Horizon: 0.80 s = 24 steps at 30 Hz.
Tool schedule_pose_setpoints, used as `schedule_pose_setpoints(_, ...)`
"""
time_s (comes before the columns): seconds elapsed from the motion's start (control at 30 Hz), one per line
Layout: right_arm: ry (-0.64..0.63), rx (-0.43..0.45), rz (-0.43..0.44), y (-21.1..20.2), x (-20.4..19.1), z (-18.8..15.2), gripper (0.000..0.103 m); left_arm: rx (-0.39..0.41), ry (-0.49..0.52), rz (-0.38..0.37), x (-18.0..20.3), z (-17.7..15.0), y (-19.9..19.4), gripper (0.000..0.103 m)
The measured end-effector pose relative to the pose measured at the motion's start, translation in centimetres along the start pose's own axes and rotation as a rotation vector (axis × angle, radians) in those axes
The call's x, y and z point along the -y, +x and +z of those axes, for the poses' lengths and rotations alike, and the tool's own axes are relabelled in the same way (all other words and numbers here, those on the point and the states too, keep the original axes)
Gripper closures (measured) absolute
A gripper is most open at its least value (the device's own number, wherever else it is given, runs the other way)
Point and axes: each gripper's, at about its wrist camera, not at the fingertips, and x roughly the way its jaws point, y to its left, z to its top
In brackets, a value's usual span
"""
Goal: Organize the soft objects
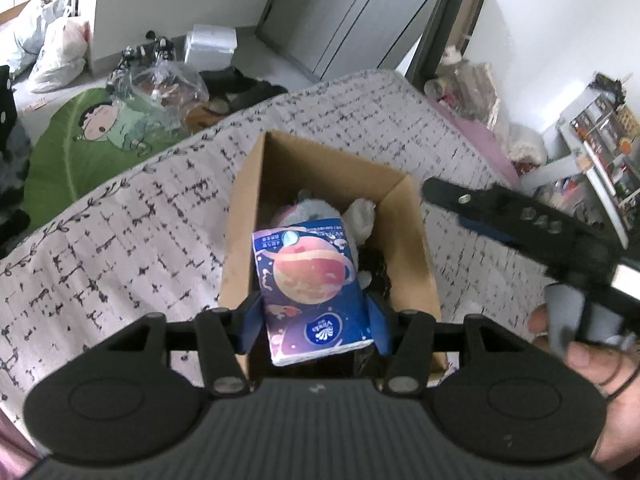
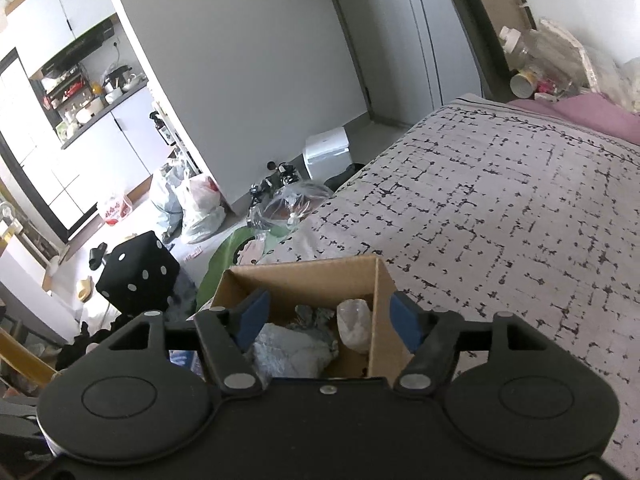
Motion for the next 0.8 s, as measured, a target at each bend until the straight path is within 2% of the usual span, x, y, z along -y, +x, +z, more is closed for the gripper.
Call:
schedule_pose_setpoints(0.2,0.027,0.004,-0.004,-1.5,1.3,-0.3,0.031,-0.041,0.035,0.01,0.6,-0.4,0.2,0.047)
schedule_pose_setpoints(0.63,0.044,-0.031,-0.024,-5.5,3.7,-1.1,0.029,-0.005,0.024,0.02,1.0,0.9,-2.3,0.045)
schedule_pose_setpoints(0.7,0.041,-0.027,-0.032,-6.3,4.0,-1.2,0.023,-0.009,0.032,0.029,1.3,1.0,-2.7,0.041)
schedule_pose_setpoints(0.8,0.042,-0.026,-0.033,-7.4,4.4,-1.3,0.021,-0.017,0.054,0.036,1.7,0.8,-3.1,0.035)
